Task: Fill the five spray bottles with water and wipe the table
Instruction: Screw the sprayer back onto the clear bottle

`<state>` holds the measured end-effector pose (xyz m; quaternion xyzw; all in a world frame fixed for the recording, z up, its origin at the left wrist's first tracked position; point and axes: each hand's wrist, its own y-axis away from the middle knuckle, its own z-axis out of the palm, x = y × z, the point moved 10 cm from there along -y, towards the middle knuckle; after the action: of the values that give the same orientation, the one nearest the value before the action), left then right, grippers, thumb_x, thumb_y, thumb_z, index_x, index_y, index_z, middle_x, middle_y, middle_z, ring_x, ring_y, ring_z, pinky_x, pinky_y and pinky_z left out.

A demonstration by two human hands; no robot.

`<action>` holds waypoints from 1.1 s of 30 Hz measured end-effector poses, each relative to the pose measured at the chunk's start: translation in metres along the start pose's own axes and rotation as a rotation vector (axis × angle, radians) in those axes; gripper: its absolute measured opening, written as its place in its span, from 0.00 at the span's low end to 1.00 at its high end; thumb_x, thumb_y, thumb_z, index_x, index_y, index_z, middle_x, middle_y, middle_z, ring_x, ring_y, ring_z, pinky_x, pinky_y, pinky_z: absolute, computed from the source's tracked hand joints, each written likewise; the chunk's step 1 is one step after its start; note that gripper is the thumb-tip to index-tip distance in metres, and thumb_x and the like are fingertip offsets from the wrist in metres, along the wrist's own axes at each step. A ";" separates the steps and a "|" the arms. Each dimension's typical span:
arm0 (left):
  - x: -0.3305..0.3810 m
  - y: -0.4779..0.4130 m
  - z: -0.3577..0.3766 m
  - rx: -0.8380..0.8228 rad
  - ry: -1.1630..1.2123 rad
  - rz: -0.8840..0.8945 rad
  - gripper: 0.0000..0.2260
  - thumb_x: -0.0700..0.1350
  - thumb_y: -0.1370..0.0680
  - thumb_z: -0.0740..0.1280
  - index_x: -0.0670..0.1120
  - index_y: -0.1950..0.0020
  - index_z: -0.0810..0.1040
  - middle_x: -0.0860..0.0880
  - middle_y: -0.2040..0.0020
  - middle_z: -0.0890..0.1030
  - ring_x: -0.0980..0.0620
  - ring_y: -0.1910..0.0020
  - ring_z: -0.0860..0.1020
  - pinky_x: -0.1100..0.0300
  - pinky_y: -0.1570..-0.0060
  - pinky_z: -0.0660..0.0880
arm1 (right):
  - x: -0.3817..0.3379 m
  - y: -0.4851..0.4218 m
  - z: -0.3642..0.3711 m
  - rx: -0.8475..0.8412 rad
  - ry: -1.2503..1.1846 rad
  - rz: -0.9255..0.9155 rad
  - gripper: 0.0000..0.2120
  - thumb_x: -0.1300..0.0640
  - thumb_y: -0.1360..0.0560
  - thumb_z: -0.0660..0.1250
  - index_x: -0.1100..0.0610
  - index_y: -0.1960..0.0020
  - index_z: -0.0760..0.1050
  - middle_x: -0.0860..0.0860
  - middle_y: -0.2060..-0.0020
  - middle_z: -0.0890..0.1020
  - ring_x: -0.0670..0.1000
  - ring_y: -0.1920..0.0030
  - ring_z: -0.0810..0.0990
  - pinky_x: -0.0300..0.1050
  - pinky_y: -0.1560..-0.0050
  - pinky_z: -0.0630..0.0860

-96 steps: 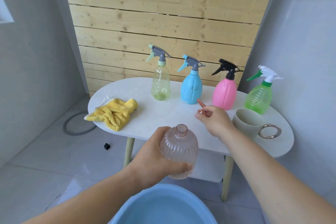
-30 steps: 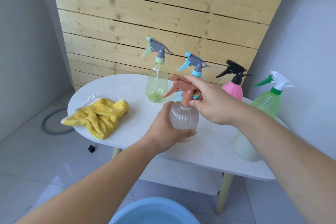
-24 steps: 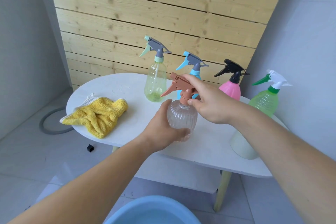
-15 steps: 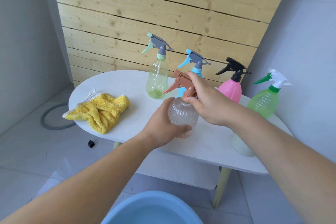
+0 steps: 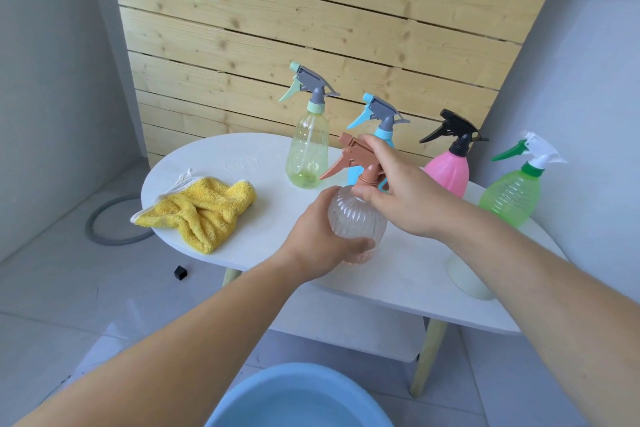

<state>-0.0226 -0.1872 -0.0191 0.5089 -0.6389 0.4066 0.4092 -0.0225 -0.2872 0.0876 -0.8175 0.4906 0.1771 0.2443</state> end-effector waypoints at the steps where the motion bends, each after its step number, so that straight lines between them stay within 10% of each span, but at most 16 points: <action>1: 0.001 0.000 0.000 0.000 0.002 0.000 0.39 0.47 0.32 0.82 0.54 0.26 0.66 0.57 0.38 0.76 0.55 0.40 0.75 0.68 0.52 0.71 | 0.003 0.001 0.001 -0.007 -0.034 0.014 0.29 0.57 0.21 0.65 0.44 0.25 0.56 0.46 0.52 0.74 0.42 0.47 0.73 0.30 0.50 0.69; 10: 0.001 0.001 -0.001 0.025 0.002 0.002 0.38 0.48 0.33 0.82 0.55 0.28 0.68 0.57 0.39 0.77 0.54 0.40 0.76 0.59 0.45 0.76 | 0.001 0.000 -0.003 0.073 0.038 -0.010 0.29 0.52 0.23 0.69 0.44 0.26 0.59 0.44 0.55 0.76 0.41 0.51 0.74 0.26 0.53 0.67; 22: 0.000 0.000 0.001 0.031 0.036 -0.009 0.39 0.48 0.35 0.84 0.55 0.29 0.69 0.57 0.39 0.77 0.55 0.40 0.77 0.57 0.46 0.79 | 0.013 -0.001 0.000 0.031 -0.142 0.028 0.26 0.57 0.23 0.67 0.42 0.29 0.64 0.40 0.57 0.75 0.45 0.46 0.77 0.46 0.43 0.76; 33: -0.003 0.000 -0.001 0.043 0.009 -0.023 0.39 0.50 0.37 0.85 0.55 0.32 0.69 0.56 0.41 0.78 0.55 0.42 0.78 0.54 0.46 0.80 | 0.030 0.007 -0.001 0.100 -0.376 0.109 0.08 0.63 0.26 0.72 0.59 0.48 0.77 0.49 0.54 0.84 0.44 0.47 0.83 0.49 0.36 0.76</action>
<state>-0.0220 -0.1854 -0.0211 0.5233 -0.6222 0.4179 0.4055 -0.0151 -0.3124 0.0713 -0.7291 0.4881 0.3150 0.3618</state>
